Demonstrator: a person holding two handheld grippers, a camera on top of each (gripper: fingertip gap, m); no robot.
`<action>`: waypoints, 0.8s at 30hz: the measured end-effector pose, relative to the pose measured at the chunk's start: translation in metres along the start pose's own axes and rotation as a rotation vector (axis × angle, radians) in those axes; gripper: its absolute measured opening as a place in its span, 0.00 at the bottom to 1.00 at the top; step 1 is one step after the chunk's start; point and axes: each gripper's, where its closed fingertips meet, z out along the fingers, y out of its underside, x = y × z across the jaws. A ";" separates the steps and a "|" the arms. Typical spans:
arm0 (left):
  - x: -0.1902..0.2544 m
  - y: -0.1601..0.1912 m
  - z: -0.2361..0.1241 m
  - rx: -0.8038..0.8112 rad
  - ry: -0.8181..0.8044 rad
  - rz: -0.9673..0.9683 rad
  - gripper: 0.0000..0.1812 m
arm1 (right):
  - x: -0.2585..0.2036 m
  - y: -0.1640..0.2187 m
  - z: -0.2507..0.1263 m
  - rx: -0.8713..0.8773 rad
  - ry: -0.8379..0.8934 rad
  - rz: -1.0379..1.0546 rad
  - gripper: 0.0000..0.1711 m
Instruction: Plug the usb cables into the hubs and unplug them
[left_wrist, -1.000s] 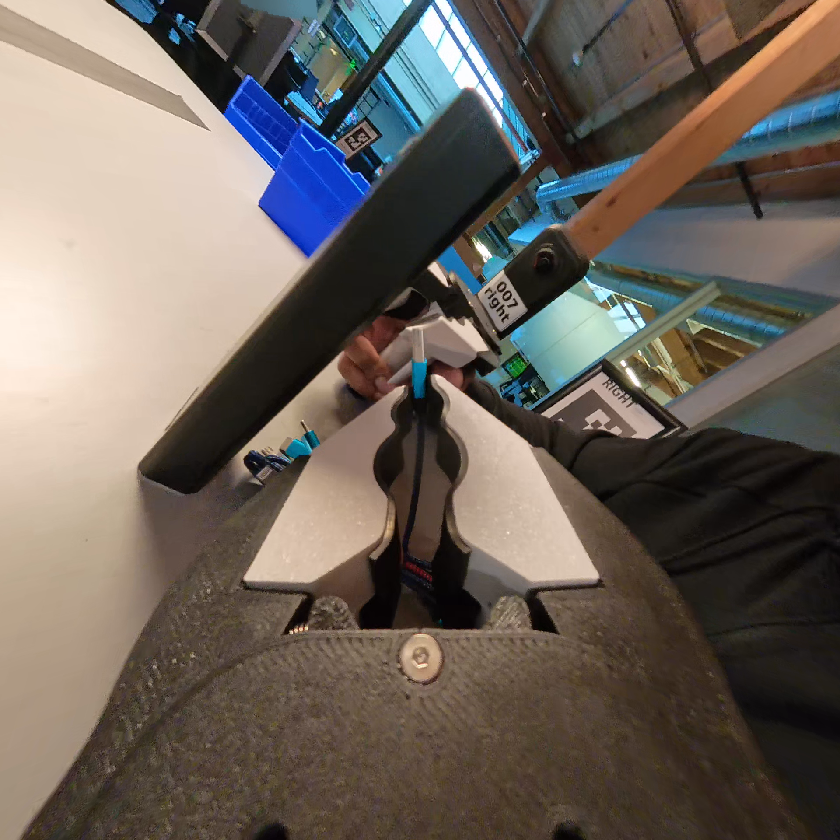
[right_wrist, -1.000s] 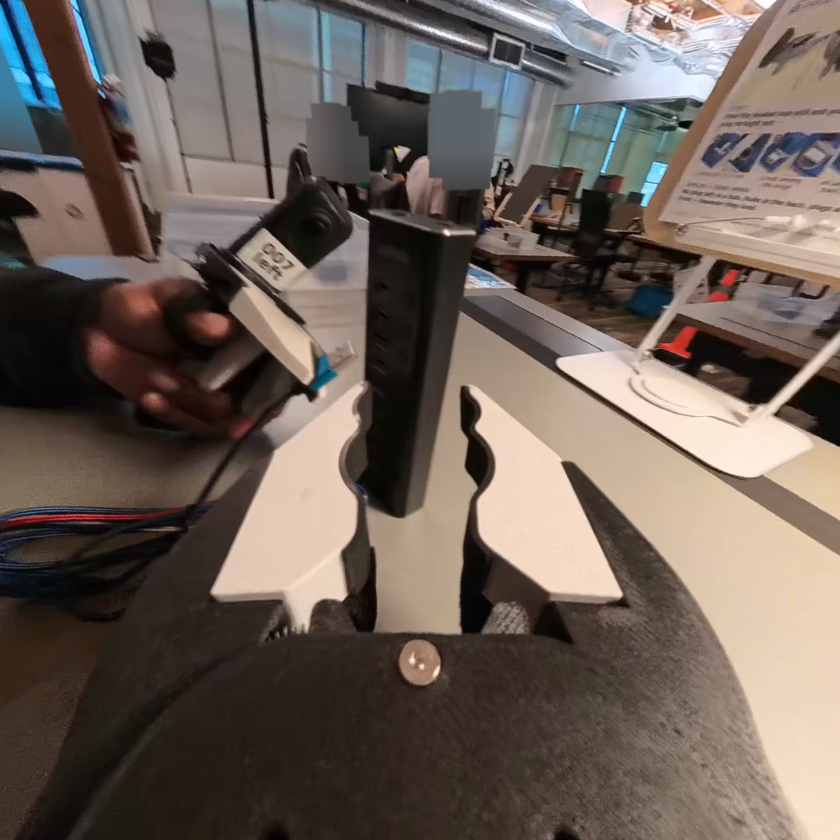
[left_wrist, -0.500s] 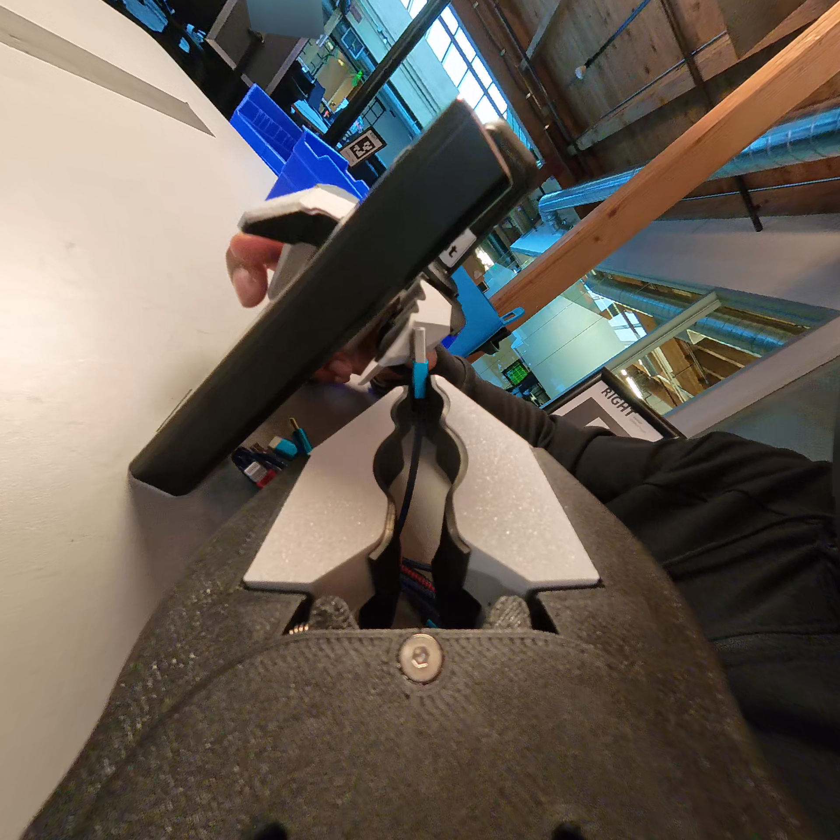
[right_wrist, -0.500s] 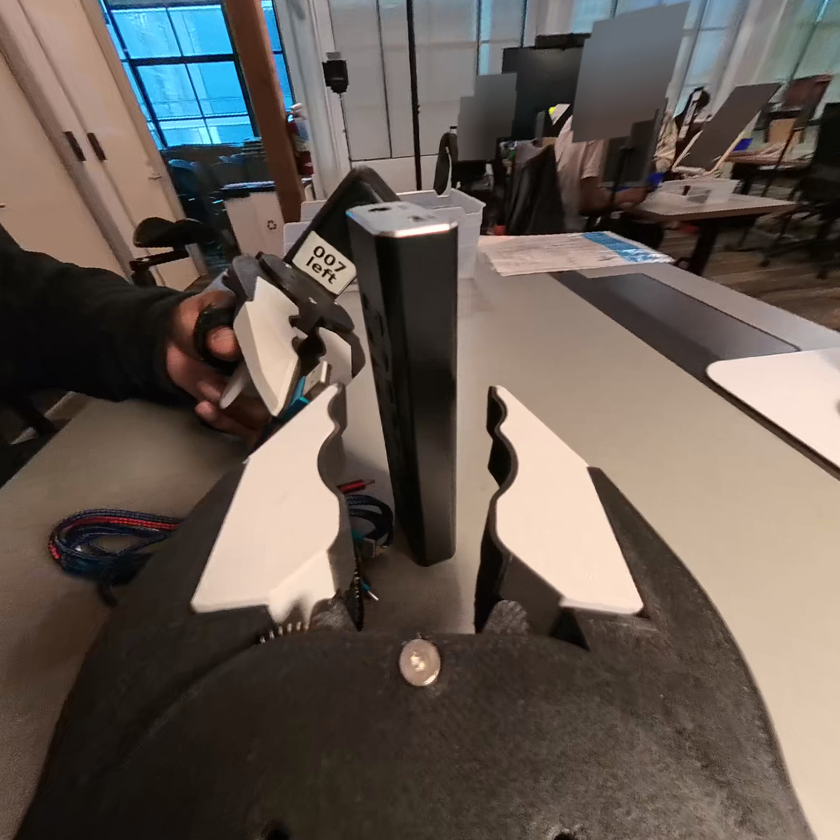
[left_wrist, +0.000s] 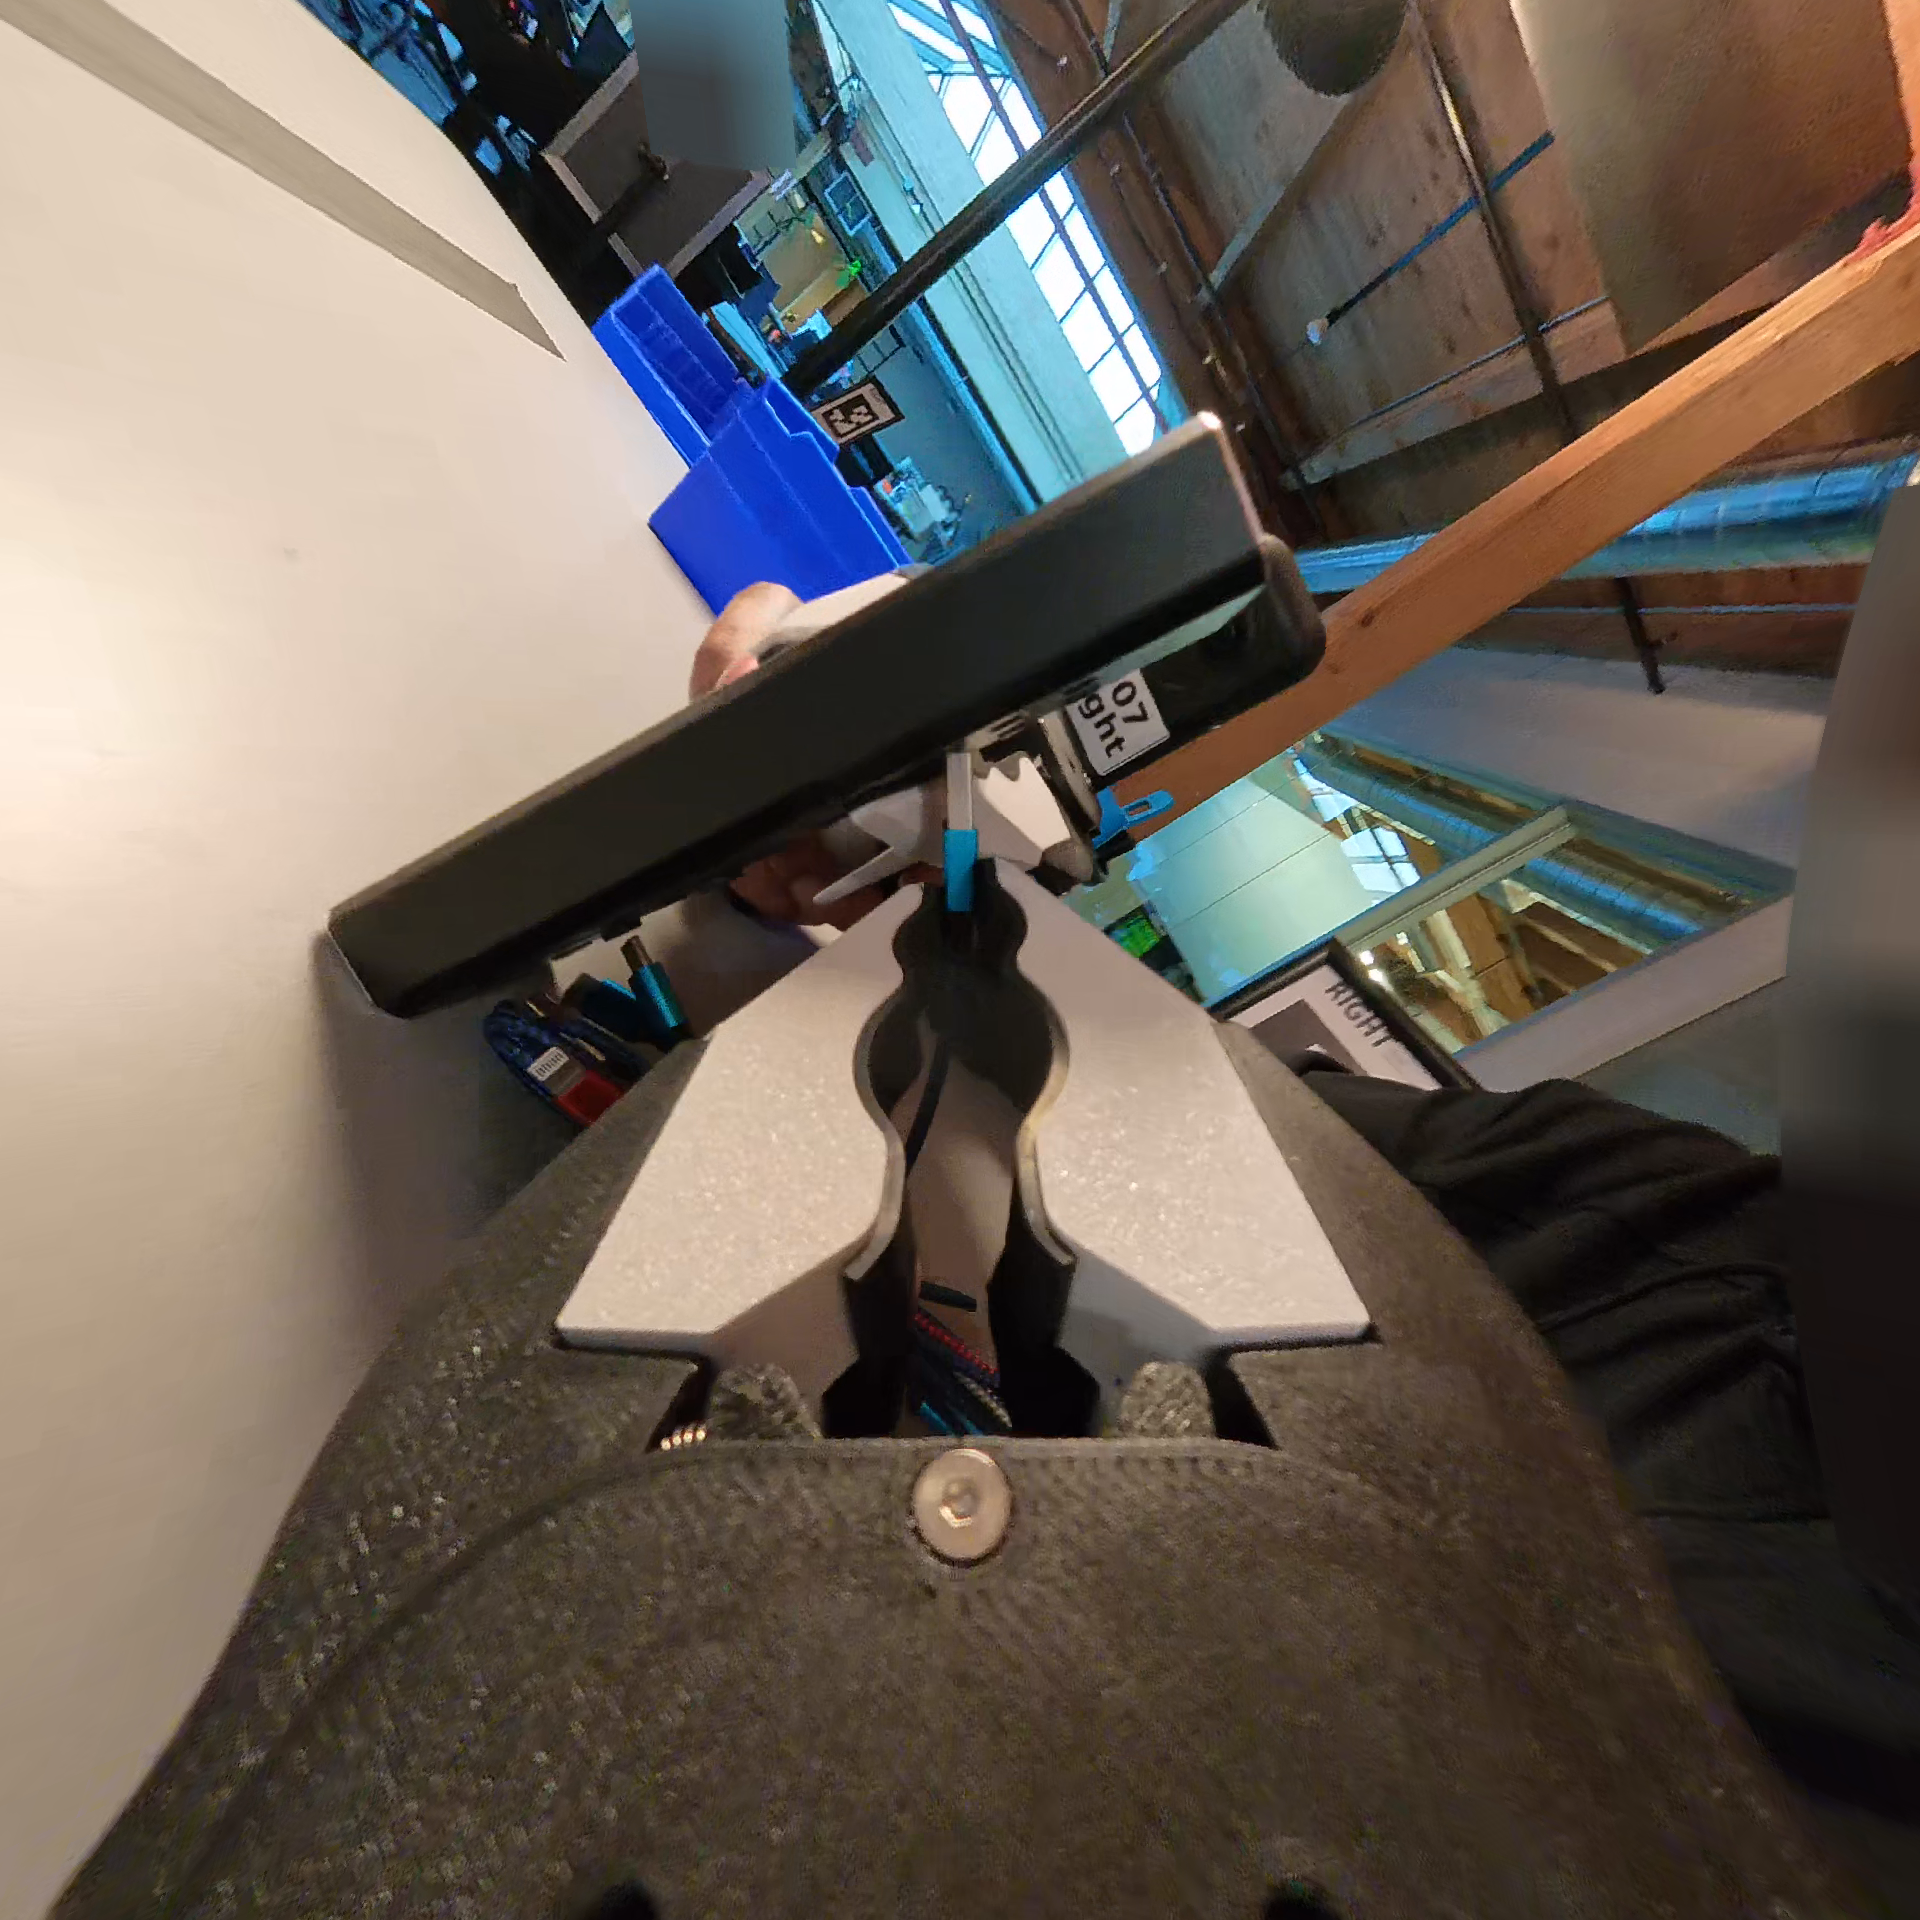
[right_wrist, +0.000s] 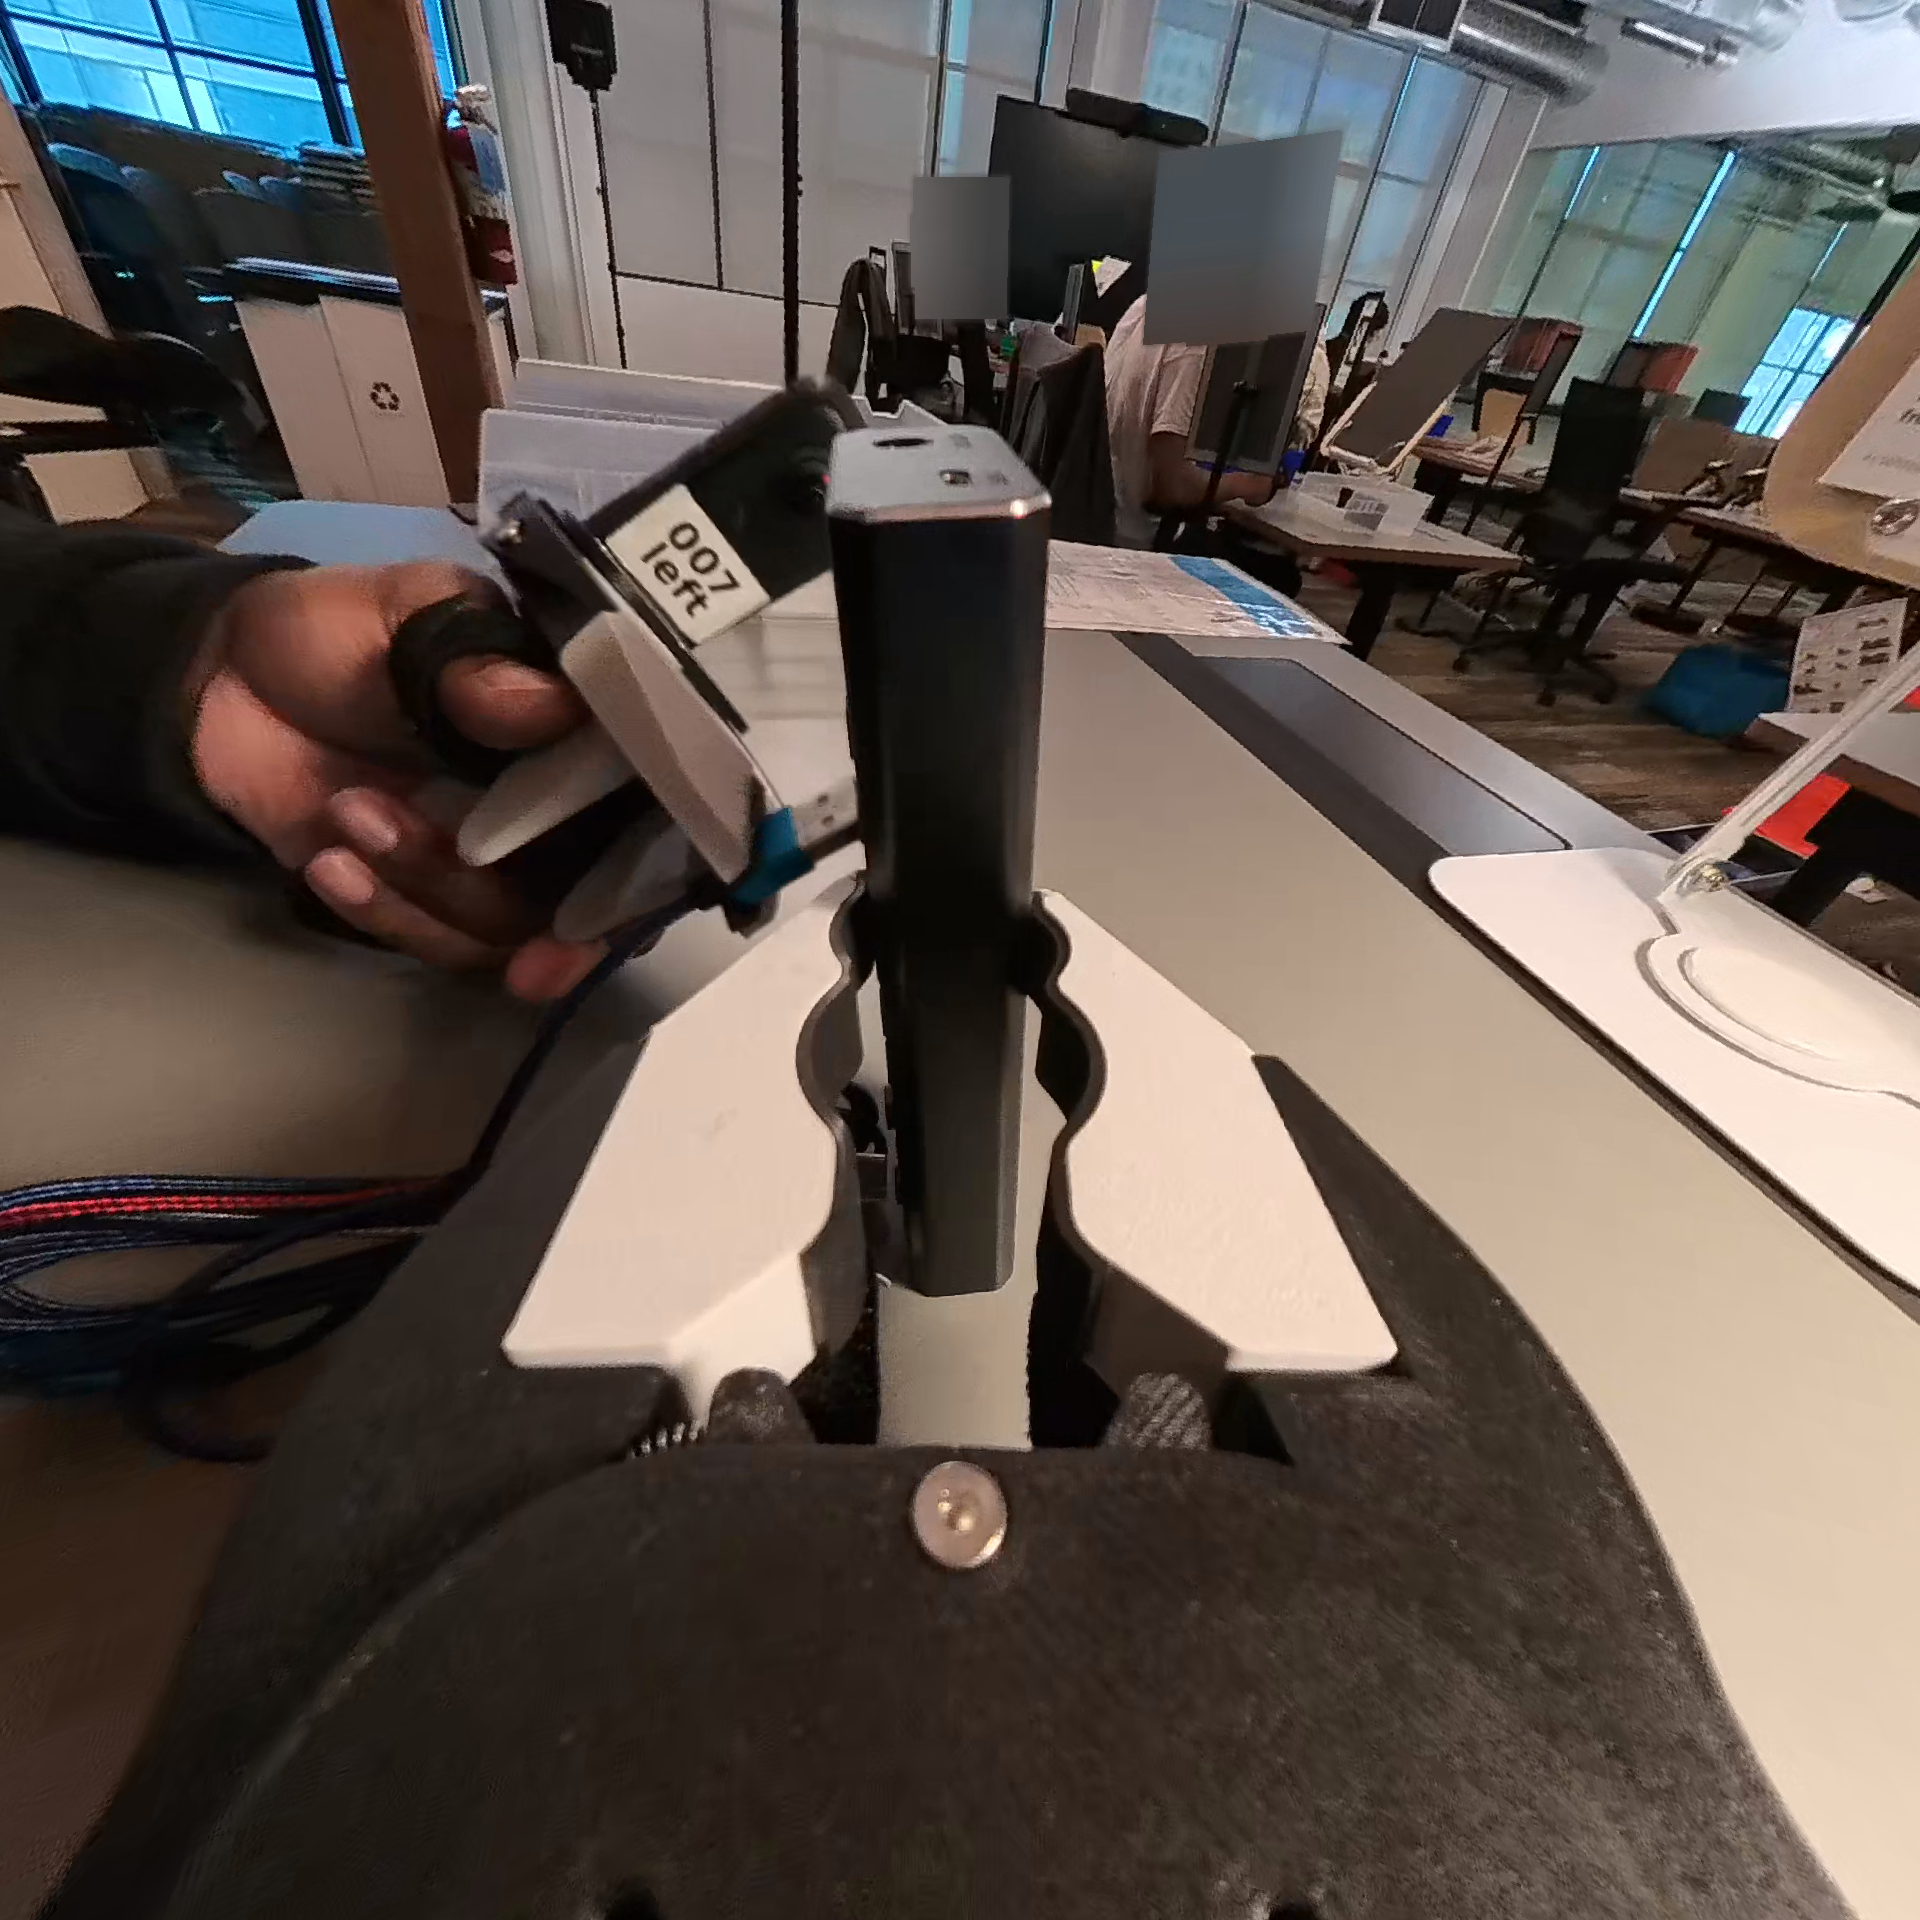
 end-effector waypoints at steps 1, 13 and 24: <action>-0.001 0.001 0.000 0.000 0.009 -0.023 0.05 | -0.001 0.000 0.000 0.001 0.000 -0.005 0.16; 0.009 0.013 0.004 -0.068 0.122 -0.140 0.05 | -0.012 -0.008 -0.015 0.051 -0.021 -0.203 0.15; 0.042 0.029 0.012 -0.131 0.372 -0.191 0.04 | -0.038 -0.028 -0.033 0.129 -0.131 -0.234 0.16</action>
